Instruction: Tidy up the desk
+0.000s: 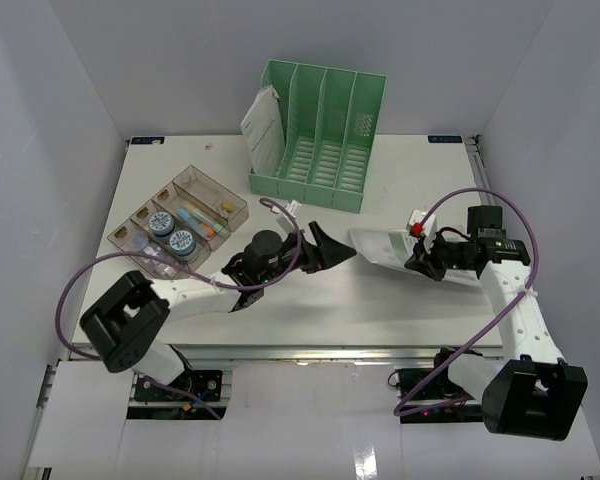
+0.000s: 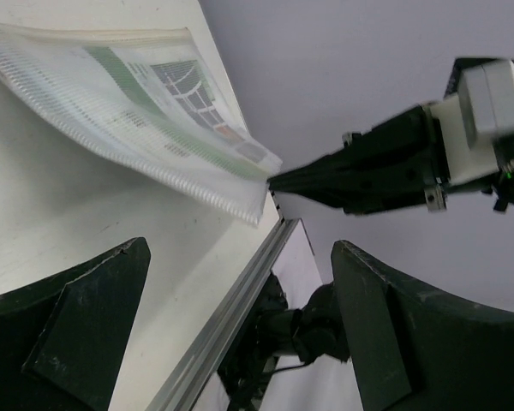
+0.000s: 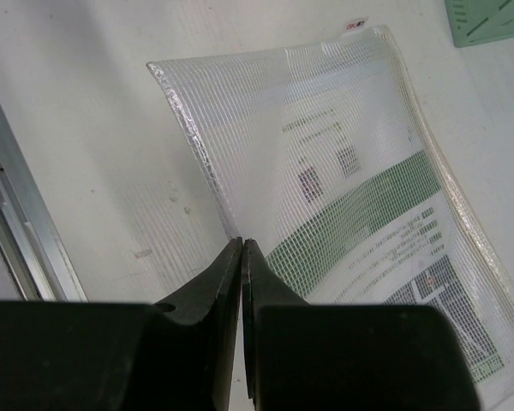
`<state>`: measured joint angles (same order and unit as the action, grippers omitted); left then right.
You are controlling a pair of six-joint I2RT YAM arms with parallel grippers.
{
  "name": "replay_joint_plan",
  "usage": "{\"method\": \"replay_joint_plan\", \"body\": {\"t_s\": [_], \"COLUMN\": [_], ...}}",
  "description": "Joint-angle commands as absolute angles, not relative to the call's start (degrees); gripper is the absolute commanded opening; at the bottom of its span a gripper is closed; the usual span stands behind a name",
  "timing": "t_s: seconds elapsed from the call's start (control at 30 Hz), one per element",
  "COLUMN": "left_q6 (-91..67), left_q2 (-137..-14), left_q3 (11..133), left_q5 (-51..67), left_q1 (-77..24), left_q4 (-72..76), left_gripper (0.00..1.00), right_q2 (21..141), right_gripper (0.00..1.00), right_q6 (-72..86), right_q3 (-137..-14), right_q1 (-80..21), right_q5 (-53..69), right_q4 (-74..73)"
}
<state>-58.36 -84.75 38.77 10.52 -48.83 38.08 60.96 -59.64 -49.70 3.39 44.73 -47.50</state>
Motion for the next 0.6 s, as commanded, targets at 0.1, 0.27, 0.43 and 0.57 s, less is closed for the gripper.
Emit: {"method": "replay_joint_plan", "body": {"t_s": [0.1,0.27,0.43,0.57], "left_q6": [-68.21,-72.25,-68.75,-63.32], "left_q2": [-94.96,-98.86,-95.65,-89.68], "left_q3": [49.35,52.47,52.31,49.89], "left_q5": [4.75,5.04,1.56,-4.35], "left_q1": [-53.4,-54.39,-54.4,-54.41], "left_q4": [35.24,30.19,23.76,16.89], "left_gripper": [0.98,0.98,0.98,0.98], "right_q2": [56.91,55.74,56.48,57.35], "right_gripper": [0.08,0.08,0.17,0.69], "right_q6": [-60.18,-60.72,-62.81,-75.04], "right_q3": [-47.06,-46.26,-44.35,-40.03], "right_q1": [2.91,2.9,2.31,-3.64], "right_q5": [49.73,50.21,47.19,41.7], "right_q4": [-48.86,-48.84,-47.75,-53.06]}}
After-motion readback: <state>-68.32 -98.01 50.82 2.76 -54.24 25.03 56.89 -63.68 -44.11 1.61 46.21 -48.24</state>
